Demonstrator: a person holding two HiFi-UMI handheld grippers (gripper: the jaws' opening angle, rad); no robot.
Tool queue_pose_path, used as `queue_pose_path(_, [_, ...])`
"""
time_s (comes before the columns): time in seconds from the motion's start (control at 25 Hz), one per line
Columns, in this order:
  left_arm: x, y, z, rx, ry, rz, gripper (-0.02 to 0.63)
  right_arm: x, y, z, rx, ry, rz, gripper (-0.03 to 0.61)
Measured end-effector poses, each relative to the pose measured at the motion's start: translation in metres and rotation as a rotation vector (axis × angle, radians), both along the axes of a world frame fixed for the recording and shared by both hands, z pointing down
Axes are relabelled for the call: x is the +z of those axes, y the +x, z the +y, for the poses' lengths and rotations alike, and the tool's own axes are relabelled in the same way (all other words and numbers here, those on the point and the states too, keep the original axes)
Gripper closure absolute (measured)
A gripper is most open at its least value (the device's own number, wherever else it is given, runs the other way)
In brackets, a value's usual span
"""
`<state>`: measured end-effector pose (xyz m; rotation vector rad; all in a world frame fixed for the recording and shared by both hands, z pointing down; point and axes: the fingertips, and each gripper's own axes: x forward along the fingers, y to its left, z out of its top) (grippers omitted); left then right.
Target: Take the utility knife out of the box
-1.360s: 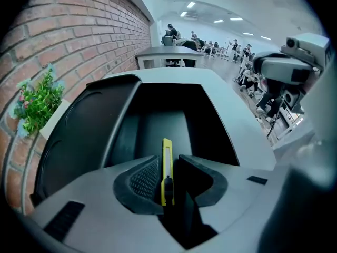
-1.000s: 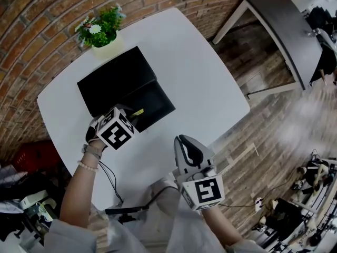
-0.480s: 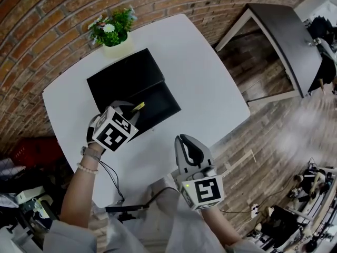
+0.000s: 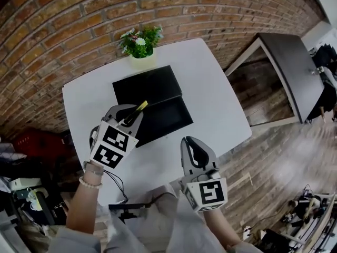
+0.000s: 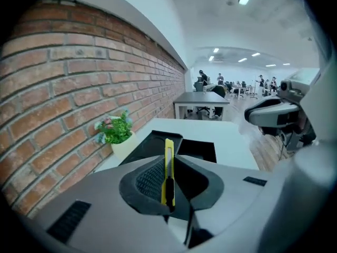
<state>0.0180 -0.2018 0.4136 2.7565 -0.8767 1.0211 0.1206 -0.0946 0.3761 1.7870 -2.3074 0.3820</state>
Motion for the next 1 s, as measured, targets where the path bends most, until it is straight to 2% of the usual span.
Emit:
queue_pose_path(0.4, [-0.097, -0.072, 0.029, -0.196, 0.182, 0.206, 0.548, -0.046, -0.042, 0.003, -0.085, 0.073, 0.025, 0.522])
queue_pose_path(0.56, [-0.125, -0.092, 0.048, -0.227, 0.242, 0.273, 0.548, -0.063, -0.056, 0.003, -0.112, 0.105, 0.032, 0.522])
queue_pose_path(0.88, [-0.166, -0.119, 0.082, -0.266, 0.386, 0.322, 0.548, -0.086, -0.088, 0.004, -0.204, 0.159, 0.069, 0.522])
queue_pose_path(1.0, [-0.17, -0.128, 0.091, -0.276, 0.407, 0.319, 0.548, -0.092, -0.102, 0.002, -0.238, 0.177, 0.088, 0.522])
